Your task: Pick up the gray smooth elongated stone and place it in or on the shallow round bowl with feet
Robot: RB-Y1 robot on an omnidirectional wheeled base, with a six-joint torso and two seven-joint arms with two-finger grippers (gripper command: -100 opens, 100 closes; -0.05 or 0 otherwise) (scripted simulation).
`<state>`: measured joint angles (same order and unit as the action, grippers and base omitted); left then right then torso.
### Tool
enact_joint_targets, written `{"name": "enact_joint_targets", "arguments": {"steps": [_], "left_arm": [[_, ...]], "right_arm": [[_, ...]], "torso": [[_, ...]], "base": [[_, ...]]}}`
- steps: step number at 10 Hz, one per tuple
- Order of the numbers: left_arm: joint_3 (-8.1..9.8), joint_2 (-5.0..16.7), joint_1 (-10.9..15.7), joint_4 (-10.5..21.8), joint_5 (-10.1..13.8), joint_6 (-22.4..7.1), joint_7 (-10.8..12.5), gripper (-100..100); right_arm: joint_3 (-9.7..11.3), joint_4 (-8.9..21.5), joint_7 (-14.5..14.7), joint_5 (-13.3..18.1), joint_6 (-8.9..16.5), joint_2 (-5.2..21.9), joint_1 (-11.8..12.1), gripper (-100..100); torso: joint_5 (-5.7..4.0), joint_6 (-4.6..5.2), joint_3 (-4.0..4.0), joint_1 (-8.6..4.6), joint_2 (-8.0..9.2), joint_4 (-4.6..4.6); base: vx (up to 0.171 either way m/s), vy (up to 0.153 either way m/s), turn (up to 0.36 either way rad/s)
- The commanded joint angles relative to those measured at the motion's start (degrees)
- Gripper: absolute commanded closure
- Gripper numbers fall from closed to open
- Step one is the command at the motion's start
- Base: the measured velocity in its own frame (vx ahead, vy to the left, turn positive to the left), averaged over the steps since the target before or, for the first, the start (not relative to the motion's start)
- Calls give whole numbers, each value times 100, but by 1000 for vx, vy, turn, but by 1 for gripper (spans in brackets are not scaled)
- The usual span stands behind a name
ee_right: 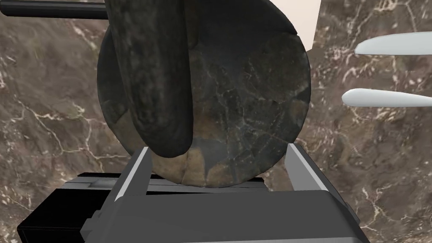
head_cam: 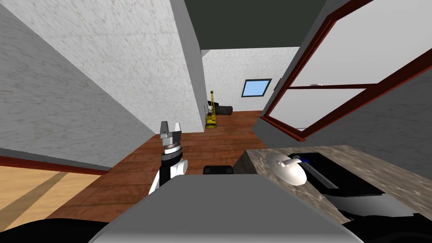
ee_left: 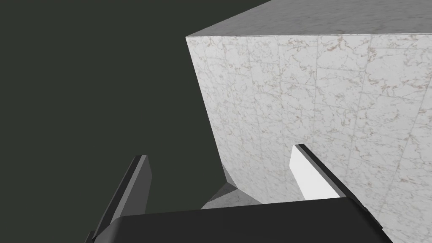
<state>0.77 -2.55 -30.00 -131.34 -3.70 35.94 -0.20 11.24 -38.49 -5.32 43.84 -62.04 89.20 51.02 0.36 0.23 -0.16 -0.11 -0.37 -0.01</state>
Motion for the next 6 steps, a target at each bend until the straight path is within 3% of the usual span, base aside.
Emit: {"name": "enact_joint_targets", "arguments": {"steps": [1, 2, 3, 4, 6], "left_arm": [[0, 0, 0, 0, 0, 0, 0, 0], [0, 0, -1, 0, 0, 0, 0, 0], [0, 0, 1, 0, 0, 0, 0, 0], [0, 0, 0, 0, 0, 0, 0, 0], [0, 0, 1, 0, 0, 0, 0, 0]], "right_arm": [[102, 286, 201, 52, -137, -179, -171, -100], [60, 412, 418, -274, -165, -399, 204, -100], [60, 246, 493, -358, -165, -449, 321, -100], [60, 412, 539, -358, -165, -505, 321, -100], [18, 512, 876, -769, -192, -831, 787, -100]], "torso": [[0, 0, 0, 0, 0, 0], [1, 4, 2, 2, 3, 1], [3, -6, -1, 3, -1, -1], [-1, 0, -1, -2, -1, 0], [1, 0, 3, 2, 6, 0]], "base": [[20, -19, 7], [30, -19, 311], [23, -30, 220], [9, -14, 2], [20, -16, 269]]}}
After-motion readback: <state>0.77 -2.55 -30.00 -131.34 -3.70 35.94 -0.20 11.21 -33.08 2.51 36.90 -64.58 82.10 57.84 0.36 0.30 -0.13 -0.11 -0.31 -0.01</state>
